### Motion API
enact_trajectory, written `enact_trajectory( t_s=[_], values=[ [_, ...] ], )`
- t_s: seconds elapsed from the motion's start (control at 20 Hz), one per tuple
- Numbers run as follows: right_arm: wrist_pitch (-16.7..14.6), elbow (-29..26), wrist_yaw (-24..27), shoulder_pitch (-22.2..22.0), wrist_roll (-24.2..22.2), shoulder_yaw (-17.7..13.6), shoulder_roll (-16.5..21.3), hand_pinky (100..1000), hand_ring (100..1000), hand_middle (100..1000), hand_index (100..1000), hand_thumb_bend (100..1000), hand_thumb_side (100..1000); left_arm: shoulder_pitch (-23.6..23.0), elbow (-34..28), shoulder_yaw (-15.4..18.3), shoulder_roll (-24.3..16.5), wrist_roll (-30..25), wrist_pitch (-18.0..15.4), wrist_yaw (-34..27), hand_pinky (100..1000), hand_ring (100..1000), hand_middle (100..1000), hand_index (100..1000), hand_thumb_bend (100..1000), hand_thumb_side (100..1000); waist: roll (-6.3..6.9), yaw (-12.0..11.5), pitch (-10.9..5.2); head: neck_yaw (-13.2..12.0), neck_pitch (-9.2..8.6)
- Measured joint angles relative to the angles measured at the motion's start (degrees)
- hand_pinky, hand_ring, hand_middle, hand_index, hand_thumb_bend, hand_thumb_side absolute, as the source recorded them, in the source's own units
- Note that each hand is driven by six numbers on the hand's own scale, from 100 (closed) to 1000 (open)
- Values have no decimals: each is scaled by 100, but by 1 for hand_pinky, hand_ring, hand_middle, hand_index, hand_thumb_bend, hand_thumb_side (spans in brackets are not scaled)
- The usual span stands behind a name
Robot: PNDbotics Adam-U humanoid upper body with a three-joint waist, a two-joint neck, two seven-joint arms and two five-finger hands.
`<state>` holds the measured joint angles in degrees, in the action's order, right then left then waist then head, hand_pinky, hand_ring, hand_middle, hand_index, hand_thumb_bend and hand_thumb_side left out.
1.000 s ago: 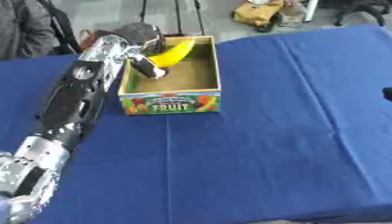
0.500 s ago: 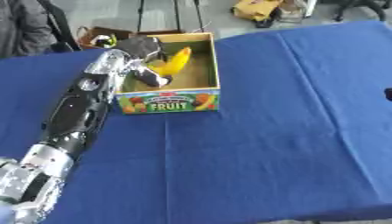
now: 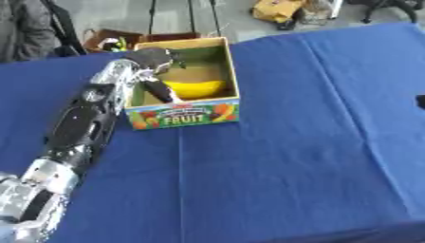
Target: Pick up objects on the table and place them in the box.
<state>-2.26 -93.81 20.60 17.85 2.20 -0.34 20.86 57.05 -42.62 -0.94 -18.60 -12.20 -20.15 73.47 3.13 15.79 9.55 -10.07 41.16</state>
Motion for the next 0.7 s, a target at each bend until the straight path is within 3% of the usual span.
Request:
enact_trajectory(
  t_s=[0.05, 0.2, 0.3, 0.35, 0.4, 0.7],
  values=[
    [-1, 0, 0, -4, 1, -2, 0, 818, 679, 700, 813, 100, 935, -9, -55, 17, 0, 58, 14, -81, 879, 837, 796, 826, 961, 805, -6, -18, -1, 13, 0],
    [-8, 3, 0, -25, 8, -20, 0, 818, 678, 700, 812, 100, 935, 3, -347, 231, -2, 290, 40, -351, 845, 796, 750, 778, 789, 872, -22, -137, -33, 66, 1],
    [-17, 4, 0, -30, 18, -39, 0, 818, 678, 700, 813, 100, 935, 8, -618, 476, -8, 467, 42, -537, 832, 785, 737, 763, 750, 894, -33, -198, -49, 102, 1],
    [-20, 4, 0, -39, 22, -40, 0, 818, 678, 700, 812, 100, 927, -2, -758, 601, -9, 558, 33, -631, 826, 782, 733, 758, 711, 960, -35, -232, -50, 122, 1],
    [-26, 4, 0, -64, 29, -47, 0, 818, 678, 700, 813, 100, 934, -36, -910, 725, -10, 650, 17, -725, 821, 780, 730, 754, 729, 912, -35, -285, -55, 146, 2],
    [-59, 7, 0, -77, 69, -115, 2, 816, 677, 699, 814, 100, 932, -835, -1799, 1242, 9, 1205, 79, -1277, 809, 777, 735, 754, 706, 972, -43, -600, -65, 288, -1]
  ],
)
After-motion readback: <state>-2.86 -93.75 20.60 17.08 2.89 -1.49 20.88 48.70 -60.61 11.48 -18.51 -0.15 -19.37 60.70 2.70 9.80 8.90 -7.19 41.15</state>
